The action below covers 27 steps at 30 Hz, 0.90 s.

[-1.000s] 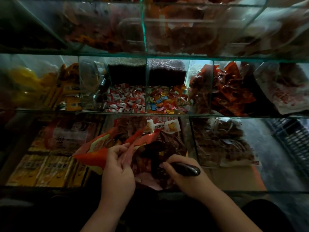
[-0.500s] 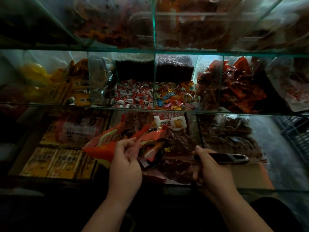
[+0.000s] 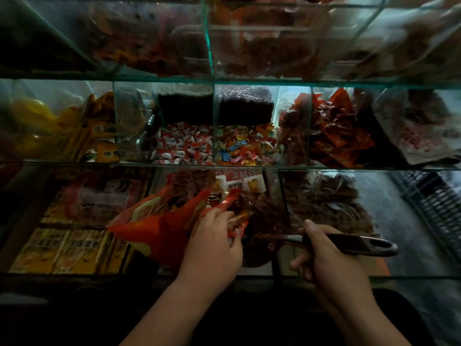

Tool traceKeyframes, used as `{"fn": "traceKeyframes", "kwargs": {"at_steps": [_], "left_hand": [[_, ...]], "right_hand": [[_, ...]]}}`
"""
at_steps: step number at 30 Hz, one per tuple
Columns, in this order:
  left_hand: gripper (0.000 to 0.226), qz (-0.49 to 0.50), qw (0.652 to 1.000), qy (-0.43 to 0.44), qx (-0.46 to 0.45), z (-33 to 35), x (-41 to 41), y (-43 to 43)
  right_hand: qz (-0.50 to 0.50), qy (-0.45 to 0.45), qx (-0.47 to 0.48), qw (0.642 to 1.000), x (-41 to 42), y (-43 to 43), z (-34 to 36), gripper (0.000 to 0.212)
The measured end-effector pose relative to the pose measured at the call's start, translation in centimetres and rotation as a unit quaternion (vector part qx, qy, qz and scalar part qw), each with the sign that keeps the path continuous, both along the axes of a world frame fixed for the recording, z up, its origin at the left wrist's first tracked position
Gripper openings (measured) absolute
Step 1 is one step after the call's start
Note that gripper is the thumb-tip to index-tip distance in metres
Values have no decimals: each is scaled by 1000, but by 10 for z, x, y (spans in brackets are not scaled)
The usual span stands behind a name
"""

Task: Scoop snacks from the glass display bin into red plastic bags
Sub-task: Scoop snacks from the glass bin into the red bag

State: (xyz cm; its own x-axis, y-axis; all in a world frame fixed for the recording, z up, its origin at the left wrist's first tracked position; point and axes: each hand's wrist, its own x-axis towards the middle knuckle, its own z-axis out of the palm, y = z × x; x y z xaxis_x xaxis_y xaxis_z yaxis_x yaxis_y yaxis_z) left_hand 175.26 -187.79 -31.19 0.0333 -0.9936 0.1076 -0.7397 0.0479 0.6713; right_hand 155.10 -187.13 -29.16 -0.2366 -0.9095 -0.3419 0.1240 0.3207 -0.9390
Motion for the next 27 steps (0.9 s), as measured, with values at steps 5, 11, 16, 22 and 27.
{"fn": "traceKeyframes", "kwargs": {"at_steps": [5,11,16,22,27], "left_hand": [[66,-15,991,-40,129,-15,-5,-30],[64,-66,989,-38,127,-22,-1,-31],[66,-77,994,-13,82,-16,2,-14],[49,-29,998,-15,-56,14,0,-15],[43,-45,989,16,-142,38,-2,-53]], "right_hand": [[-9,-8,-39,999,4,8,-1,33],[-38,-22,-68,997,0,20,14,38],[-58,-89,-57,993,-4,27,38,23],[-4,-136,-102,985,5,35,72,11],[-20,-133,-156,978,11,25,88,34]]}}
